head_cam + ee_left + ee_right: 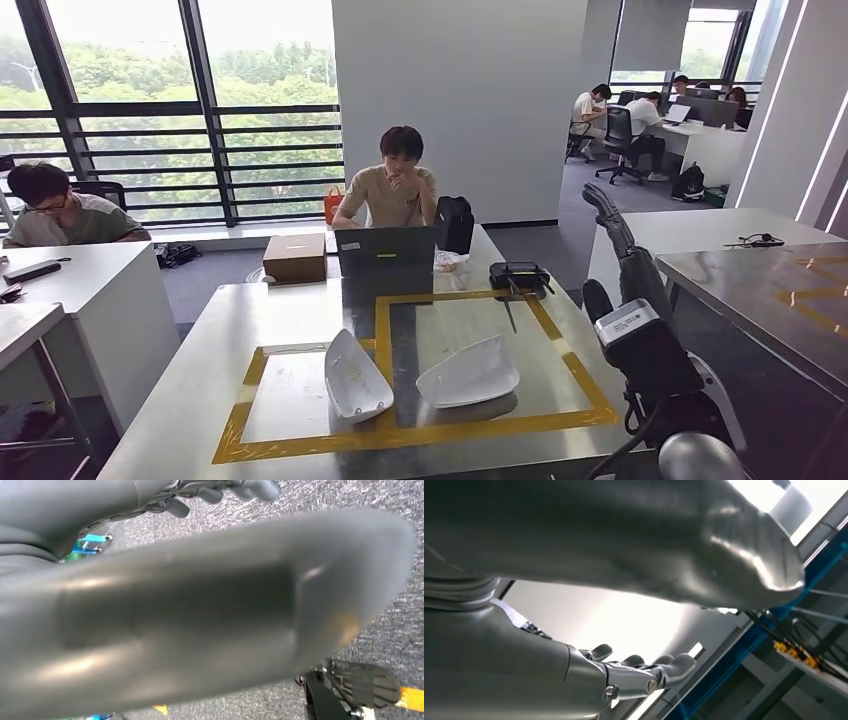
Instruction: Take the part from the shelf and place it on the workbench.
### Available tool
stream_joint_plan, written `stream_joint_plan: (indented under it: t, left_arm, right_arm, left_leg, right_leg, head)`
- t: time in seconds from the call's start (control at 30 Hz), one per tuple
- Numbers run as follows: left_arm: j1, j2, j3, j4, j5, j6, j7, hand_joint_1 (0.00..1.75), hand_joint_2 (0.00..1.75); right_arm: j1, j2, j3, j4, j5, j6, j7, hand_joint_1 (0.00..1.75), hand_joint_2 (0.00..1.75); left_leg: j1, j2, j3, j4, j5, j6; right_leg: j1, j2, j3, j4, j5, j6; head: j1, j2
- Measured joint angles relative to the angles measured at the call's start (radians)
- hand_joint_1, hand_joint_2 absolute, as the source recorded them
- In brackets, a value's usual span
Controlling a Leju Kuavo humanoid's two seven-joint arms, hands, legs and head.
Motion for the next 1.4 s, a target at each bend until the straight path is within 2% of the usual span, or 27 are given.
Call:
stream_joint_plan:
  t: [0.03,0.07,0.17,0.2,0.27,0.3,0.33,0.4,0.47,0.53,0.57,0.67,0.7,0.73,0.77,0.83,0.87,0.93,0.97,1.03,1.07,1.13,1.2,1.23,1.3,1.33,1.4]
  left_arm:
    - [0.000,0.000,0.002,0.000,0.001,0.000,0.000,0.00,0.00]
    - [0.000,0.000,0.004,0.000,0.003,0.000,0.000,0.00,0.00]
    - [0.002,0.001,0.007,0.000,0.006,0.003,0.000,0.00,0.00]
    - [0.002,0.001,0.008,0.000,0.007,0.005,0.000,0.00,0.00]
    - [0.004,0.001,0.010,0.000,0.009,0.007,-0.002,0.00,0.00]
    - [0.005,0.000,0.012,0.000,0.010,0.007,-0.003,0.00,0.00]
    - [0.005,-0.001,0.014,0.000,0.012,0.008,-0.005,0.00,0.00]
    - [0.006,-0.005,0.019,0.000,0.017,0.010,-0.009,0.00,0.00]
    - [0.010,-0.007,0.024,0.000,0.021,0.014,-0.014,0.00,0.00]
    - [0.016,-0.006,0.029,0.001,0.022,0.016,-0.017,0.00,0.00]
    - [0.019,-0.006,0.030,0.001,0.022,0.017,-0.018,0.00,0.00]
    - [0.022,-0.008,0.037,0.003,0.027,0.018,-0.018,0.00,0.00]
    - [0.023,-0.007,0.040,0.003,0.033,0.020,-0.018,0.00,0.00]
    - [0.024,-0.007,0.044,0.003,0.038,0.021,-0.018,0.00,0.00]
    - [0.025,-0.007,0.049,0.002,0.044,0.023,-0.019,0.00,0.00]
    - [0.029,-0.007,0.057,0.002,0.052,0.026,-0.019,0.00,0.00]
    - [0.029,-0.008,0.061,0.002,0.055,0.026,-0.020,0.00,0.00]
    - [0.030,-0.008,0.067,0.002,0.058,0.027,-0.021,0.00,0.00]
    - [0.030,-0.009,0.070,0.001,0.060,0.027,-0.021,0.00,0.00]
    - [0.031,-0.008,0.078,0.001,0.068,0.027,-0.021,0.00,0.00]
    - [0.030,-0.008,0.084,0.000,0.075,0.028,-0.021,0.00,0.00]
    - [0.030,-0.007,0.097,0.000,0.094,0.032,-0.020,0.00,0.00]
    - [0.031,-0.007,0.112,-0.001,0.111,0.037,-0.019,0.00,0.00]
    - [0.031,-0.007,0.119,-0.001,0.117,0.039,-0.020,0.00,0.00]
    - [0.030,-0.007,0.131,-0.001,0.123,0.040,-0.021,0.00,0.00]
    - [0.029,-0.008,0.135,-0.001,0.124,0.040,-0.021,0.00,0.00]
    - [0.026,-0.010,0.141,-0.001,0.124,0.033,-0.025,0.00,0.00]
  right_arm:
    - [0.008,-0.001,0.003,-0.001,0.002,0.002,-0.001,0.00,0.00]
    - [0.017,-0.002,0.006,-0.001,0.004,0.005,-0.002,0.00,0.00]
    - [0.039,-0.003,0.012,0.000,0.010,0.011,-0.013,0.00,0.00]
    - [0.049,-0.003,0.014,0.001,0.014,0.011,-0.017,0.00,0.00]
    - [0.076,-0.003,0.016,0.004,0.027,0.001,-0.022,0.00,0.00]
    - [0.090,-0.003,0.016,0.005,0.037,-0.008,-0.026,0.00,0.00]
    - [0.105,-0.003,0.015,0.007,0.046,-0.020,-0.034,0.00,0.00]
    - [0.147,-0.003,0.008,0.009,0.057,-0.038,-0.054,0.00,0.00]
    - [0.206,-0.003,-0.009,0.017,0.061,-0.050,-0.085,0.00,0.00]
    - [0.260,-0.004,-0.023,0.030,0.065,-0.057,-0.113,0.00,0.00]
    - [0.282,-0.004,-0.029,0.035,0.068,-0.058,-0.117,0.00,0.00]
    - [0.377,-0.001,-0.061,0.045,0.105,-0.103,-0.134,0.00,0.00]
    - [0.426,0.001,-0.081,0.050,0.124,-0.140,-0.148,0.00,0.00]
    - [0.479,0.006,-0.105,0.058,0.144,-0.182,-0.164,0.00,0.00]
    - [0.531,0.012,-0.136,0.068,0.160,-0.221,-0.182,0.00,0.00]
    - [0.619,0.027,-0.200,0.087,0.183,-0.267,-0.213,0.00,0.00]
    - [0.650,0.035,-0.229,0.094,0.193,-0.273,-0.221,0.00,0.00]
    - [0.695,0.049,-0.275,0.103,0.214,-0.269,-0.214,0.00,0.00]
    - [0.713,0.055,-0.296,0.108,0.223,-0.262,-0.204,0.00,0.00]
    - [0.747,0.070,-0.335,0.130,0.230,-0.237,-0.191,0.00,0.00]
    - [0.760,0.075,-0.352,0.151,0.232,-0.217,-0.187,0.00,0.00]
    - [0.765,0.083,-0.378,0.228,0.248,-0.187,-0.185,0.00,0.00]
    - [0.732,0.090,-0.393,0.370,0.277,-0.175,-0.178,0.00,0.00]
    - [0.704,0.094,-0.399,0.463,0.287,-0.171,-0.169,0.00,0.00]
    - [0.645,0.106,-0.413,0.664,0.291,-0.167,-0.137,0.00,0.00]
    - [0.620,0.112,-0.422,0.758,0.290,-0.167,-0.119,0.00,0.00]
    - [0.580,0.122,-0.440,0.919,0.276,-0.163,-0.066,0.00,0.00]
  left_leg:
    - [0.000,0.003,-0.007,-0.002,0.011,0.011]
    - [0.001,0.006,-0.018,-0.006,0.025,0.021]
    - [-0.001,0.013,-0.063,-0.007,0.068,0.036]
    - [-0.004,0.013,-0.080,-0.006,0.082,0.038]
    - [-0.010,0.014,-0.116,0.000,0.106,0.040]
    - [-0.012,0.013,-0.131,0.003,0.117,0.040]
    - [-0.014,0.013,-0.144,0.005,0.126,0.040]
    - [-0.017,0.011,-0.158,0.008,0.144,0.034]
    - [-0.014,0.008,-0.161,0.003,0.162,0.023]
    - [-0.014,0.007,-0.165,-0.002,0.170,0.010]
    - [-0.014,0.006,-0.172,0.009,0.149,0.004]
    - [-0.004,0.004,-0.204,0.140,0.008,-0.018]
    - [0.000,0.004,-0.209,0.197,-0.023,-0.024]
    - [0.004,0.005,-0.206,0.238,-0.028,-0.030]
    - [0.008,0.005,-0.192,0.254,-0.011,-0.035]
    - [0.016,0.004,-0.117,0.188,0.036,-0.047]
    - [0.018,0.000,-0.066,0.122,0.031,-0.053]
    - [0.016,-0.011,-0.009,0.031,0.000,-0.042]
    - [0.012,-0.014,-0.005,0.016,-0.010,-0.029]
    - [0.010,-0.009,-0.021,0.015,0.004,0.001]
    - [0.010,-0.005,-0.031,0.013,0.015,0.012]
    - [0.010,0.004,-0.061,0.011,0.043,0.026]
    - [0.006,0.012,-0.090,0.011,0.070,0.032]
    - [0.003,0.015,-0.105,0.013,0.084,0.033]
    - [-0.004,0.019,-0.136,0.015,0.110,0.035]
    - [-0.008,0.019,-0.150,0.016,0.122,0.035]
    - [-0.014,0.017,-0.169,0.018,0.145,0.032]
  right_leg:
    - [-0.001,0.001,-0.004,0.001,-0.006,0.006]
    - [-0.003,0.002,-0.013,0.017,-0.033,0.011]
    - [-0.002,0.003,-0.055,0.176,-0.187,0.017]
    - [0.000,0.003,-0.063,0.238,-0.213,0.017]
    - [0.005,0.003,-0.042,0.291,-0.195,0.011]
    - [0.009,0.003,-0.006,0.265,-0.168,0.004]
    - [0.015,0.003,0.047,0.208,-0.154,-0.007]
    - [0.026,-0.001,0.150,0.065,-0.171,-0.029]
    - [0.033,-0.005,0.189,-0.008,-0.191,-0.040]
    - [0.030,-0.006,0.178,-0.021,-0.169,-0.047]
    - [0.025,-0.007,0.169,-0.027,-0.153,-0.052]
    - [0.015,-0.010,0.132,-0.036,-0.111,-0.055]
    - [0.013,-0.014,0.120,-0.034,-0.101,-0.052]
    - [0.012,-0.019,0.106,-0.031,-0.092,-0.048]
    - [0.009,-0.024,0.091,-0.026,-0.083,-0.044]
    - [0.001,-0.028,0.055,-0.008,-0.067,-0.032]
    - [-0.002,-0.027,0.039,0.002,-0.060,-0.025]
    - [-0.003,-0.023,0.022,0.014,-0.047,-0.010]
    - [-0.002,-0.021,0.020,0.013,-0.038,-0.002]
    - [-0.005,-0.015,0.017,0.007,-0.025,0.013]
    - [-0.007,-0.012,0.010,0.013,-0.040,0.018]
    - [-0.007,-0.008,-0.015,0.082,-0.132,0.023]
    - [-0.004,-0.007,-0.040,0.209,-0.232,0.024]
    - [-0.002,-0.006,-0.042,0.264,-0.247,0.023]
    - [0.003,-0.005,-0.004,0.290,-0.209,0.012]
    - [0.008,-0.005,0.041,0.251,-0.184,0.002]
    - [0.019,-0.005,0.158,0.106,-0.192,-0.021]
  head:
    - [0.000,0.000]
    - [0.000,-0.001]
    - [0.001,-0.002]
    - [0.001,-0.002]
    - [0.002,-0.002]
    - [0.002,-0.002]
    - [0.002,-0.002]
    - [0.002,-0.002]
    - [0.002,-0.002]
    - [0.003,-0.002]
    - [0.002,-0.002]
    - [-0.003,-0.002]
    - [-0.003,-0.002]
    - [-0.003,-0.002]
    - [-0.003,-0.002]
    - [-0.003,-0.002]
    - [-0.003,-0.002]
    - [-0.002,-0.002]
    - [-0.001,-0.002]
    - [-0.001,-0.002]
    - [0.000,-0.002]
    - [0.002,-0.002]
    - [0.003,-0.002]
    - [0.003,-0.002]
    - [0.004,-0.002]
    - [0.004,-0.002]
    - [0.004,-0.002]
